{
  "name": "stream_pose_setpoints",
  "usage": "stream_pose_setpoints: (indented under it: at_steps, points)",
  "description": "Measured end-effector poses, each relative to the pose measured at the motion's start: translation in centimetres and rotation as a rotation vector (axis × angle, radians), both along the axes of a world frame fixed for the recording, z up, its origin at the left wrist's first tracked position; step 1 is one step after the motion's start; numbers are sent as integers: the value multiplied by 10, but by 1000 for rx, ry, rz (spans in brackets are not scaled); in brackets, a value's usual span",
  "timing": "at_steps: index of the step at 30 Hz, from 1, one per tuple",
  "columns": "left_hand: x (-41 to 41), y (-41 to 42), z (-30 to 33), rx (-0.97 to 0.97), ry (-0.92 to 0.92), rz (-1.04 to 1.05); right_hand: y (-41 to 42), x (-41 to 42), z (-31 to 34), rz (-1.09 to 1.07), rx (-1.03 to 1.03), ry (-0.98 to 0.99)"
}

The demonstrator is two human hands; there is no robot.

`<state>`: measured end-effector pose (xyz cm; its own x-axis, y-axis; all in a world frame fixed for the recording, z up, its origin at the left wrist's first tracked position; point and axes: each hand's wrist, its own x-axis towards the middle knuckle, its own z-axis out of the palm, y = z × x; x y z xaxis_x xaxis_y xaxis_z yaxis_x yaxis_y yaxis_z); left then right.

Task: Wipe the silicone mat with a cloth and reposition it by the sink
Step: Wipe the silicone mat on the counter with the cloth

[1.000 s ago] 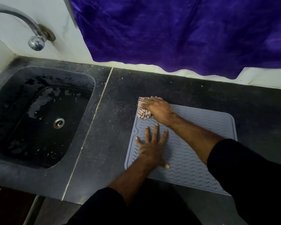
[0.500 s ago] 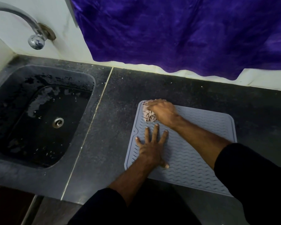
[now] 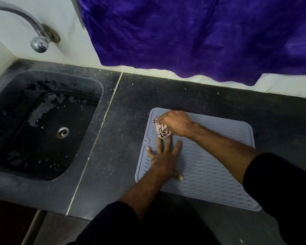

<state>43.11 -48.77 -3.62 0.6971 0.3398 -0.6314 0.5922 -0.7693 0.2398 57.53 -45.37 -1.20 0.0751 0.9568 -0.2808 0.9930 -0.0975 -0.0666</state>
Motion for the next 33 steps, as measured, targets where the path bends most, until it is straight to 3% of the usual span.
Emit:
stream_pose_setpoints:
  at_steps: [5, 14, 17, 21, 26, 33]
  points:
    - [1, -1, 0, -12, 23, -12, -1, -23, -10, 14, 71, 223]
    - [-2, -3, 2, -7, -22, 26, -10, -13, -6, 45, 17, 11]
    - [-6, -16, 0, 69, -69, 9, -12, -15, -4, -19, 47, 75]
    - [-9, -21, 1, -18, -85, 21, -18, -22, -10, -90, 173, 143]
    - [-8, -18, 7, -46, -27, 23, -26, -34, -19, 36, 98, -66]
    - [-11, -19, 16, -61, -36, 24, -44, -9, 1, -164, -56, -96]
